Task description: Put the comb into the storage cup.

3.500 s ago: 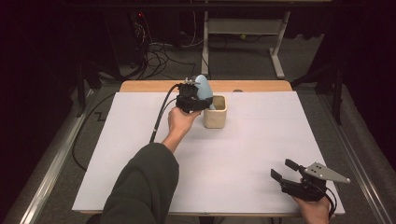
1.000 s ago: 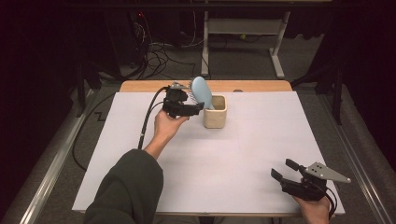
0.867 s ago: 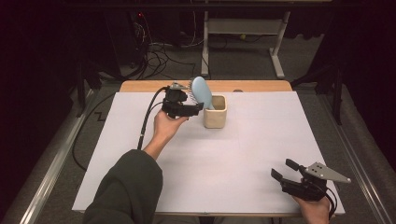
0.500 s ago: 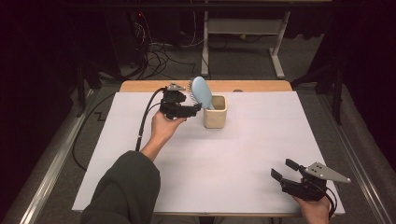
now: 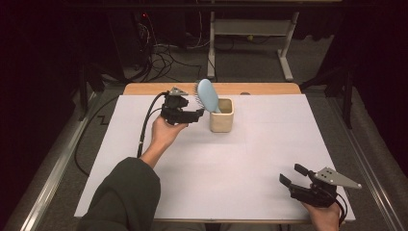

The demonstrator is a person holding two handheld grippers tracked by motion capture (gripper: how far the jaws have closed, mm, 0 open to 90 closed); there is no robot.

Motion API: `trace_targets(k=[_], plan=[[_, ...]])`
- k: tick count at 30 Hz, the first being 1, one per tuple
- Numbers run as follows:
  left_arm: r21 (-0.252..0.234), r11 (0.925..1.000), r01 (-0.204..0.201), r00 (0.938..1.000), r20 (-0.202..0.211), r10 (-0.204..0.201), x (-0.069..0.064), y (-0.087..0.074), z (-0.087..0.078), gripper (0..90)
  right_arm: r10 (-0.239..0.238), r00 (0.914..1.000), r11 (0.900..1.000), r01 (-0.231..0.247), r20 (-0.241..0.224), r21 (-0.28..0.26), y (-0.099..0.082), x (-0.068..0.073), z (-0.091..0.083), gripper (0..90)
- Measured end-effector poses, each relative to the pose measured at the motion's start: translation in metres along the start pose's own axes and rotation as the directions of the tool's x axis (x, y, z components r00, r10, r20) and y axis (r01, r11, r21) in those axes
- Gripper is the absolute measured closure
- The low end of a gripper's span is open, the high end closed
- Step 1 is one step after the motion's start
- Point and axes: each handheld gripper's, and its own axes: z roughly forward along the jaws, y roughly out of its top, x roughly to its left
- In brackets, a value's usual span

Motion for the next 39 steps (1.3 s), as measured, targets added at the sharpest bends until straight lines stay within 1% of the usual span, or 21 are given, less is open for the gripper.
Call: trace_targets(k=[13,19,28,34,39], plan=[[-0.012,0.9997,-0.019,0.9998,-0.004,0.019,-0.001,0.000,-0.011,27.8,-0.003,1.0000,1.0000,0.003,0.001,-0.002,0.000,0.001,-0.001,26.7],[-0.007,0.9998,-0.020,0.9998,-0.005,0.020,0.000,-0.003,-0.013,27.9,-0.002,1.0000,1.0000,0.002,0.002,0.000,0.000,0.001,0.000,26.7],[-0.018,0.9995,-0.026,0.9996,-0.007,0.026,0.000,-0.003,-0.021,28.5,-0.003,1.0000,1.0000,0.003,0.002,0.000,0.000,0.001,0.000,26.7],[-0.021,0.9993,-0.029,0.9996,-0.005,0.029,-0.001,-0.005,-0.023,28.8,-0.004,1.0000,1.0000,0.004,0.002,0.000,0.000,0.001,0.000,26.7],[-0.025,0.9994,-0.022,0.9997,-0.004,0.022,-0.001,-0.007,-0.025,28.8,-0.004,1.0000,1.0000,0.004,0.002,0.001,0.000,0.001,0.000,26.7]])
